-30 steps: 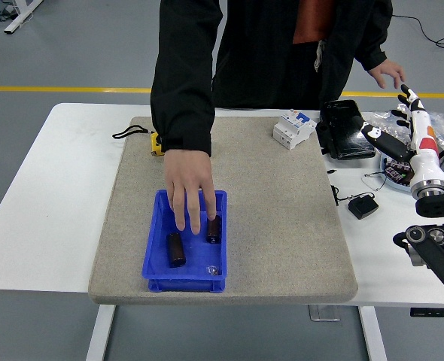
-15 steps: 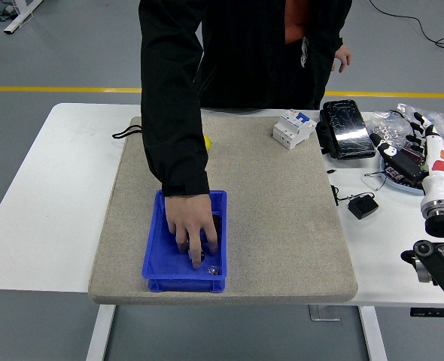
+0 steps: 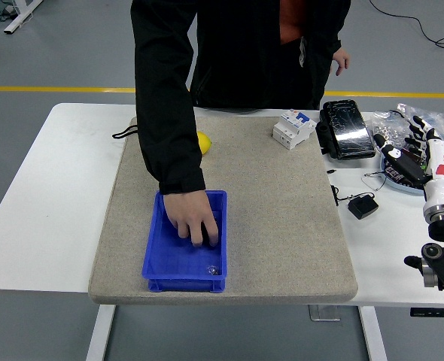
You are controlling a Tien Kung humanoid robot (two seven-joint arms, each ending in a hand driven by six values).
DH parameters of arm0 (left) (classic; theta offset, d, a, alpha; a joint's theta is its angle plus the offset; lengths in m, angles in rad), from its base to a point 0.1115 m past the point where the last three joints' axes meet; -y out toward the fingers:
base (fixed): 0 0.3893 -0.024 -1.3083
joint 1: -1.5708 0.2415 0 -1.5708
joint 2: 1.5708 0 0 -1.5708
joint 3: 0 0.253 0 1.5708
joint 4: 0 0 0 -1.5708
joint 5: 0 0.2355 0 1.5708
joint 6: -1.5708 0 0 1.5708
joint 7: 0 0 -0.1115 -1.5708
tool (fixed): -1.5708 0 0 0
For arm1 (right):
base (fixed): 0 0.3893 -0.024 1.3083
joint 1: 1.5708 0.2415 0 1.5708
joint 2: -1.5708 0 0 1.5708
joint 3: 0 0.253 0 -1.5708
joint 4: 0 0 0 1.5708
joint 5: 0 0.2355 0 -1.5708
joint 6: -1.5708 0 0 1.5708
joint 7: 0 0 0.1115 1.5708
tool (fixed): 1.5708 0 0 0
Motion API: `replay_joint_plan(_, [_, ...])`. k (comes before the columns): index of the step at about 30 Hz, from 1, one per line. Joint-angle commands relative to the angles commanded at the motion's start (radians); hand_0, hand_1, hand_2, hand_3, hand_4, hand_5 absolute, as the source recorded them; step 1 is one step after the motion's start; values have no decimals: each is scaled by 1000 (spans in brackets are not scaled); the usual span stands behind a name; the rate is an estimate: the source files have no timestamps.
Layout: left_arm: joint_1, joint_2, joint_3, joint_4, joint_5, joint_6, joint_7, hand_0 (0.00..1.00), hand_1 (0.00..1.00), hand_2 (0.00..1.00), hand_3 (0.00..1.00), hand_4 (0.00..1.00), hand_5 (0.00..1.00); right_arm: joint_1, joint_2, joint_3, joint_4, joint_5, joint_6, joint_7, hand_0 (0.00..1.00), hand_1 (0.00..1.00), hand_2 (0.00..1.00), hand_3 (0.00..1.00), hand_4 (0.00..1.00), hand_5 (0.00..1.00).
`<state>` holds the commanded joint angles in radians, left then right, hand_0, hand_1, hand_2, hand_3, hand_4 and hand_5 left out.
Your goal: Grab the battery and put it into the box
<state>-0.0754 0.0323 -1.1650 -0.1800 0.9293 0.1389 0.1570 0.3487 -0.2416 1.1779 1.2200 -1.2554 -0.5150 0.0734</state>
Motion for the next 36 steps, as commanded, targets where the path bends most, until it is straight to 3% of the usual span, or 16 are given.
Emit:
replay_joint_plan(5, [-3, -1, 5, 0, -7, 0, -2, 760, 709, 737, 635, 703, 634, -23, 2, 16, -2, 203, 135, 190, 858, 818, 849, 887, 998, 814])
replay_joint_plan(6, [-4, -1, 4, 0, -7, -1, -2, 760, 708, 736, 635, 702, 635, -27, 2, 19, 0, 242, 163, 212, 916, 868, 862, 904, 998, 927])
replay_joint_plan(11, [-5, -2, 3, 0, -7, 0, -2, 760, 708, 736, 635, 702, 635, -54, 9, 36, 5, 456, 280, 228, 916, 868, 862, 904, 998, 927])
replay_joint_plan(12, [-5, -2, 2, 0, -6, 0, -2, 759, 708, 737, 636, 701, 635, -60, 11, 39, 8, 495, 296, 227, 936, 880, 875, 927, 998, 998])
replay_joint_plan(16, [-7, -1, 5, 0, -11, -1, -3, 759, 708, 737, 636, 701, 635, -79, 15, 51, 15, 653, 345, 216, 936, 880, 875, 927, 998, 998])
replay_joint_plan(22, [-7, -1, 6, 0, -13, -1, -3, 760, 707, 736, 636, 702, 636, -96, 22, 64, 16, 660, 369, 202, 945, 883, 882, 936, 998, 998])
replay_joint_plan(36, [-13, -1, 18, 0, -23, -2, -4, 759, 707, 735, 636, 701, 634, -115, 43, 52, 6, 643, 361, 192, 953, 886, 888, 930, 998, 998])
